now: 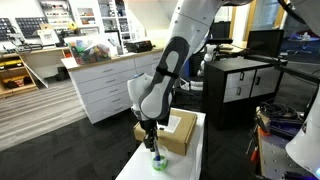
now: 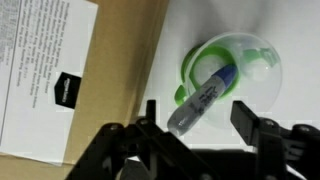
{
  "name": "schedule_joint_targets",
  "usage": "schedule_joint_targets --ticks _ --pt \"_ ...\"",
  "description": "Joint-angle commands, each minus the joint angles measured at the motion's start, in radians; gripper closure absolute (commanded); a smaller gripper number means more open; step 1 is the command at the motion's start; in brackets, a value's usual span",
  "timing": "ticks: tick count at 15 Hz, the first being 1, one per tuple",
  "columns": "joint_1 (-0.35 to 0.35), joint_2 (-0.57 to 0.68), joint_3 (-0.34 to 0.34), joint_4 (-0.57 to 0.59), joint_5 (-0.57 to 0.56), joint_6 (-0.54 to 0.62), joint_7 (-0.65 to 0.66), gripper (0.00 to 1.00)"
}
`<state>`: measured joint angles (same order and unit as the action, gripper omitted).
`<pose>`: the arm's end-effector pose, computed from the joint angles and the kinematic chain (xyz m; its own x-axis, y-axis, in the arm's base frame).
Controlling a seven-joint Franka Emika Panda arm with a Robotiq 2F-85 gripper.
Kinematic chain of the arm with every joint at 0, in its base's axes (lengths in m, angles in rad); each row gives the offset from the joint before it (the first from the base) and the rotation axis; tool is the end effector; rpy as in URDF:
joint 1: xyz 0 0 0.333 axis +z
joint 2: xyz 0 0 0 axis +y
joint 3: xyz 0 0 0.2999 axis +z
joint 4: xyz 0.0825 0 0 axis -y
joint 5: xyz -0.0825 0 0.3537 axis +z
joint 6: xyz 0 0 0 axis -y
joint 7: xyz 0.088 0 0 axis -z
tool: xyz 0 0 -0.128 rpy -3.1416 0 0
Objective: Take the pen out of the cup and put it on the box
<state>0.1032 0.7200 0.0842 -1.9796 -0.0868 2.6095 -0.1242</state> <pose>0.5519 0.1077 0.0857 0.9288 0.3614 -0.0824 0.3603 -0.9324 -0.0285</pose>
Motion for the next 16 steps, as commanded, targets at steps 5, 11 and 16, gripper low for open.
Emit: schedule_joint_targets --ticks 5,11,16 --pt "-0.018 -0.008 0.013 0.000 0.017 0.012 0.002 0.77" --pt "-0.017 -0.022 0.016 -0.008 0.017 0.017 0.002 0.94" --pt "-0.017 -0.069 0.022 -0.054 0.024 0.031 0.009 0.94"
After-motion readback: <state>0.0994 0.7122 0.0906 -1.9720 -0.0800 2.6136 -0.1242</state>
